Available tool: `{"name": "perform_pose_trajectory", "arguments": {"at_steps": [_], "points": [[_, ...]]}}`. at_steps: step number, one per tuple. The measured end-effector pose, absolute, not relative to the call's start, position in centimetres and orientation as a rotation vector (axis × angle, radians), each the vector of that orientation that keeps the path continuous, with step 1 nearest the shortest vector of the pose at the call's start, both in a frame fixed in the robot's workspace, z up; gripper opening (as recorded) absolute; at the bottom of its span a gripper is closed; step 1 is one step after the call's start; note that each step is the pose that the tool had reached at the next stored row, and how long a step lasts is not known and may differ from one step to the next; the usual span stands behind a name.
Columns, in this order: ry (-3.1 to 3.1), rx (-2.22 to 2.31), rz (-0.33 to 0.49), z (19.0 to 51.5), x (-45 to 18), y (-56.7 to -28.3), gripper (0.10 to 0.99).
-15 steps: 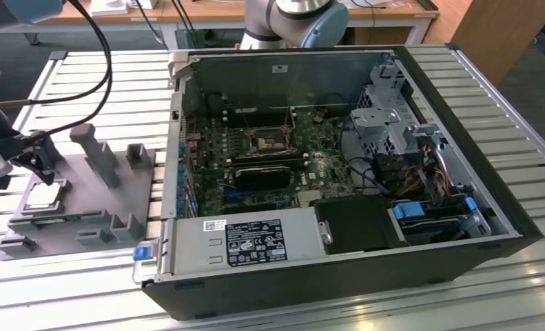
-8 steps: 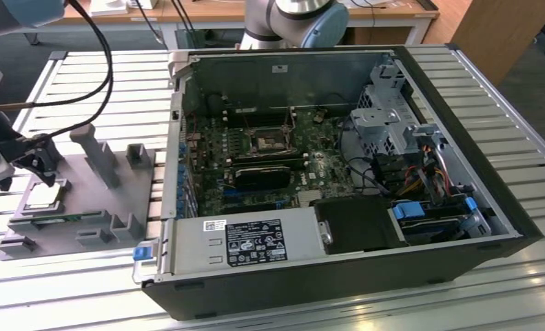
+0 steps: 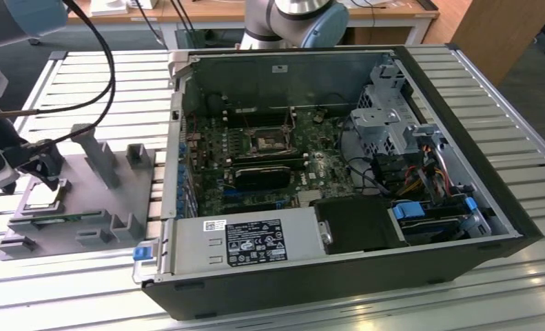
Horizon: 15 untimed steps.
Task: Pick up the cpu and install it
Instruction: 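Pick up the cpu and move it towards the insertion slot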
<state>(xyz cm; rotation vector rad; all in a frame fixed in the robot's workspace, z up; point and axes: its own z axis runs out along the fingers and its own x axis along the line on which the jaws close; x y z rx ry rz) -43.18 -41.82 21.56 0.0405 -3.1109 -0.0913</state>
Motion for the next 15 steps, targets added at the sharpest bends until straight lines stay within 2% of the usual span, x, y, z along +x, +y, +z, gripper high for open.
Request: {"name": "perform_pose_trajectory", "arguments": {"at_steps": [15], "points": [[-3.112,-0.009,-0.092,19.9,-43.3,-41.7,0.682]]}}
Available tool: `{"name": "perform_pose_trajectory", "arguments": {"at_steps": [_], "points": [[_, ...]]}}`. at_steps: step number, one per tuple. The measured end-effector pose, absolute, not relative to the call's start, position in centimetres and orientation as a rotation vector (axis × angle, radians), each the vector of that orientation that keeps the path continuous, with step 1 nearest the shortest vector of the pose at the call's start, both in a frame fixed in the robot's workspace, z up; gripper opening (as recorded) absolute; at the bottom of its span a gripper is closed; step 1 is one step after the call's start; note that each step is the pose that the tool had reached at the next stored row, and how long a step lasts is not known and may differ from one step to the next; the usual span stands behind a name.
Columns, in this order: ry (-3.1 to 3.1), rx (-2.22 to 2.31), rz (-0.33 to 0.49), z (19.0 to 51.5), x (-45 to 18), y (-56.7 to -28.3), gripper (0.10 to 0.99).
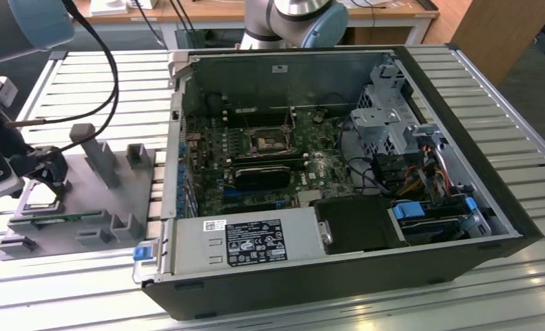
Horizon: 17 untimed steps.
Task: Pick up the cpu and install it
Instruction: 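Pick up the cpu and move it towards the insertion slot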
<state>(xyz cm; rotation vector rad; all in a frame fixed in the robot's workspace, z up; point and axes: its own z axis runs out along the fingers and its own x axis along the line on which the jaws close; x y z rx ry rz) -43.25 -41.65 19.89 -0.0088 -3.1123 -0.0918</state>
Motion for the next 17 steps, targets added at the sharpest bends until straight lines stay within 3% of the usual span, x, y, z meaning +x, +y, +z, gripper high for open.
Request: {"name": "perform_pose_trajectory", "arguments": {"at_steps": [8,11,12,17], "points": [[-3.112,-0.008,-0.092,19.2,-43.5,-41.4,0.682],[-3.114,-0.008,-0.092,18.9,-43.7,-41.3,0.667],[-3.114,-0.008,-0.092,18.9,-43.7,-41.3,0.6],[-3.114,-0.008,-0.089,18.7,-43.7,-41.3,0.6]]}}
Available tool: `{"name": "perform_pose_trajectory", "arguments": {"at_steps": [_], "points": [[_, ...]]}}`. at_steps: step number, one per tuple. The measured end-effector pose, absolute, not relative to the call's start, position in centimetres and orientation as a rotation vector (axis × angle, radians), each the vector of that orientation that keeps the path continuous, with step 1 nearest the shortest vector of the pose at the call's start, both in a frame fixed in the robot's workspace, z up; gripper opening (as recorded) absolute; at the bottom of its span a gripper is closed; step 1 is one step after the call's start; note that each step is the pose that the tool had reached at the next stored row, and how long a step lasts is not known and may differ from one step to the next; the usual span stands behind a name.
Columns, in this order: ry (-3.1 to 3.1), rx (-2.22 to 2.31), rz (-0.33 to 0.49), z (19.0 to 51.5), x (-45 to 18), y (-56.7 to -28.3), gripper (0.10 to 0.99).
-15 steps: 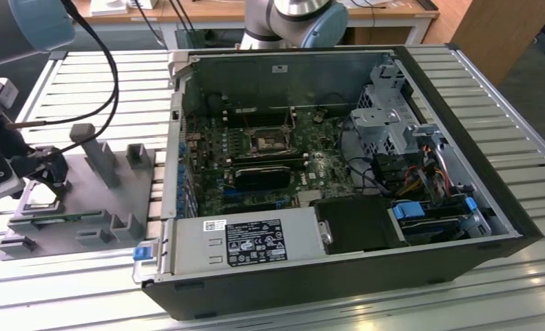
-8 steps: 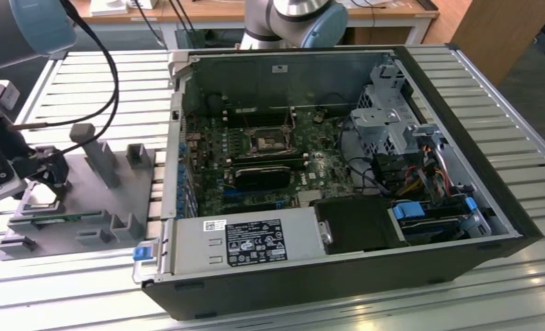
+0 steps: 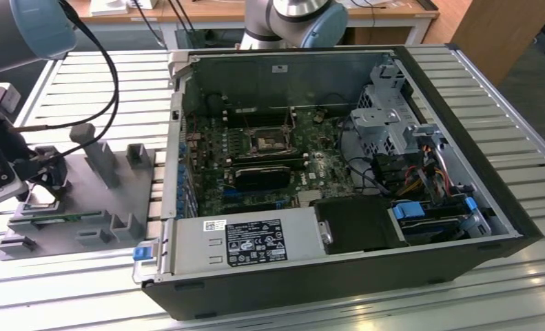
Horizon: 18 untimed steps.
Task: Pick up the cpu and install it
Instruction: 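Pick up the cpu and move it towards the insertion slot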
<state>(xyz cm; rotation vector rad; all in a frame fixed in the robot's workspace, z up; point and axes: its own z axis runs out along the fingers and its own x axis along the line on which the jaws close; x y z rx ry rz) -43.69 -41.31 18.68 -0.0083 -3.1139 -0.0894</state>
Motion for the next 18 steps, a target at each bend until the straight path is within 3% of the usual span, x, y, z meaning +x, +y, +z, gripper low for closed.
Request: {"name": "perform_pose_trajectory", "arguments": {"at_steps": [6,7,18], "points": [[-3.114,-0.008,-0.089,18.5,-43.7,-41.3,0.58],[-3.114,-0.008,-0.089,18.5,-43.7,-41.3,0.533],[-3.114,-0.008,-0.09,20.0,-43.7,-41.3,0.529]]}}
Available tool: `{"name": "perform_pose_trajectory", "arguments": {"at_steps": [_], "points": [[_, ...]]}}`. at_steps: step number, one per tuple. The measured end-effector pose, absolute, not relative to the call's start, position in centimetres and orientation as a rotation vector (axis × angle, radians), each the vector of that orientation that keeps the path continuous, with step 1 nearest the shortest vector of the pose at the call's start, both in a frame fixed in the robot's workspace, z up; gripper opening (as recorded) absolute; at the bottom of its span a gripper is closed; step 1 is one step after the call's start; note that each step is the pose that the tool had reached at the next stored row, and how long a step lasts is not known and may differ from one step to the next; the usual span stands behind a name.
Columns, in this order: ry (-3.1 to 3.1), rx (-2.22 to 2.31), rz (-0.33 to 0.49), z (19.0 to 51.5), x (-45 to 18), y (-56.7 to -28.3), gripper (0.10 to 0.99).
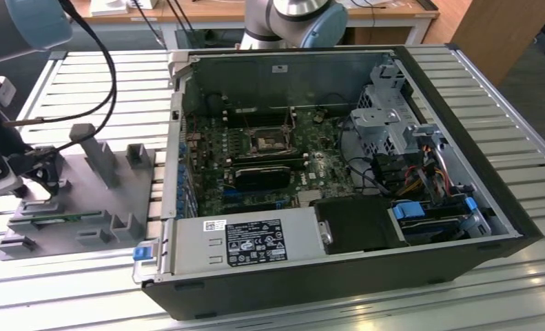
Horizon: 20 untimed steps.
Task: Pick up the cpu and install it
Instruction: 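Pick up the cpu and move it towards the insertion slot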
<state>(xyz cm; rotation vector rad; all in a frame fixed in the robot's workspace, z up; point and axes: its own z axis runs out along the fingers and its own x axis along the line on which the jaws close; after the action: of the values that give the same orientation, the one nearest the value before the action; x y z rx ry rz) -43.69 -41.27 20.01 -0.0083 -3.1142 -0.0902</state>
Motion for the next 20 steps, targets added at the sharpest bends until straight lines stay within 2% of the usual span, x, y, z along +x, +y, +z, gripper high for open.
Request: {"name": "perform_pose_trajectory", "arguments": {"at_steps": [20], "points": [[-3.11,-0.007,-0.127,23.3,-43.7,-41.3,0.529]]}}
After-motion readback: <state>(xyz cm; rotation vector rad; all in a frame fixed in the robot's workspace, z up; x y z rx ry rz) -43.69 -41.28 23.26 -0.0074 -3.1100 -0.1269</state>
